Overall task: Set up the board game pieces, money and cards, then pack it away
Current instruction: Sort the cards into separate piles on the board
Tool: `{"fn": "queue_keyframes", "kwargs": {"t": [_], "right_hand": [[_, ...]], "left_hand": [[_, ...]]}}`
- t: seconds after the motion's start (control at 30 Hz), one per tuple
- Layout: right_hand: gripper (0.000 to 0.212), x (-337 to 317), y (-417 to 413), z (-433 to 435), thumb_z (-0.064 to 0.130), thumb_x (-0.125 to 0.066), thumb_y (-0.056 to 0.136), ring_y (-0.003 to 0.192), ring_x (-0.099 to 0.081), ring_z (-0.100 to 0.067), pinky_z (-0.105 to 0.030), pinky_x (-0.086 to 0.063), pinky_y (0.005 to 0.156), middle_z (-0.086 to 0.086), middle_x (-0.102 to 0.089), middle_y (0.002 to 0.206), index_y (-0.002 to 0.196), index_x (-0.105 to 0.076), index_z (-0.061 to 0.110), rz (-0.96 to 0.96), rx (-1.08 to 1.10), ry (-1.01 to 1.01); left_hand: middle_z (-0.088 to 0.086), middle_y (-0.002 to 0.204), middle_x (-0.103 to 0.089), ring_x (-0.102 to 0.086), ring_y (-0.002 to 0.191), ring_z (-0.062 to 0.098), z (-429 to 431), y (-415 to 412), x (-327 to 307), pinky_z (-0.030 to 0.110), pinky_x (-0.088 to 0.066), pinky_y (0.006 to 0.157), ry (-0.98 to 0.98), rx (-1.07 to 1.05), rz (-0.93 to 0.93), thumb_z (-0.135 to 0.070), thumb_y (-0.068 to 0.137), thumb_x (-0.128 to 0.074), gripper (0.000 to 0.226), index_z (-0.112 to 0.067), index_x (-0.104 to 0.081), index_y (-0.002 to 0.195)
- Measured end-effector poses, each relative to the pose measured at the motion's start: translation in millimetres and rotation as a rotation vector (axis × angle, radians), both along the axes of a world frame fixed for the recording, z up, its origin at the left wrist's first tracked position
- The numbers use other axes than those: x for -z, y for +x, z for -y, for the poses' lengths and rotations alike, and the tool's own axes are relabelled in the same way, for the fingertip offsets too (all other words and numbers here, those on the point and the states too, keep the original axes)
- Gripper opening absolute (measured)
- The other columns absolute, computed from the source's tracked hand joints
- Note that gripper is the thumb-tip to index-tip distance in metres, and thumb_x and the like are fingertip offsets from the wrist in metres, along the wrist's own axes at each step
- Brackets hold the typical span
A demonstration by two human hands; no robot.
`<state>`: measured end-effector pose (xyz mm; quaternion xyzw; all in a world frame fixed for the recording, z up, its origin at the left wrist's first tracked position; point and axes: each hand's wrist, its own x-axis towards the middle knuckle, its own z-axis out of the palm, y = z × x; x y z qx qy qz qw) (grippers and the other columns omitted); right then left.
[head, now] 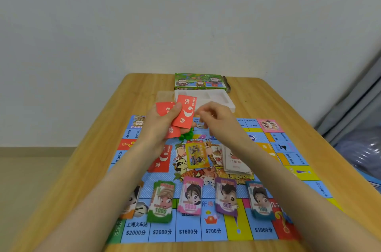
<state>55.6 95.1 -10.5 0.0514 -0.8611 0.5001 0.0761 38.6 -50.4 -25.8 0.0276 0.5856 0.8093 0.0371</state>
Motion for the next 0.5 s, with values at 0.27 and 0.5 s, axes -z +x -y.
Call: {"fn": "queue_keyframes", "kwargs": {"t": [0.27, 0.5], "right_hand": [[0.011, -1.1, 3.6, 22.1, 0.01, -0.06, 0.089, 0.073, -0.064, -0.017, -0.037, -0.056, 0.071, 0.001, -0.062, 0.078, 0.082, -0.058, 0.019, -0.085, 0.07, -0.229], [0.017, 8.0, 2.3, 45.9, 0.011, -0.068, 0.084, 0.077, -0.066, -0.027, -0.042, -0.056, 0.073, -0.013, -0.066, 0.082, 0.073, -0.055, 0.014, -0.018, 0.052, -0.332]], "left_hand": [[0.004, 0.082, -0.072, -0.069, 0.062, 0.012, -3.4, 2.6, -4.4, 0.024, -0.055, 0.052, -0.075, 0.036, 0.005, -0.029, 0.092, -0.057, 0.024, -0.011, -0.059, 0.108], [0.004, 0.077, -0.073, -0.069, 0.061, 0.013, 9.9, 8.2, -11.7, 0.025, -0.057, 0.054, -0.052, 0.11, 0.101, -0.047, 0.095, -0.04, 0.042, -0.011, -0.059, 0.109]]}}
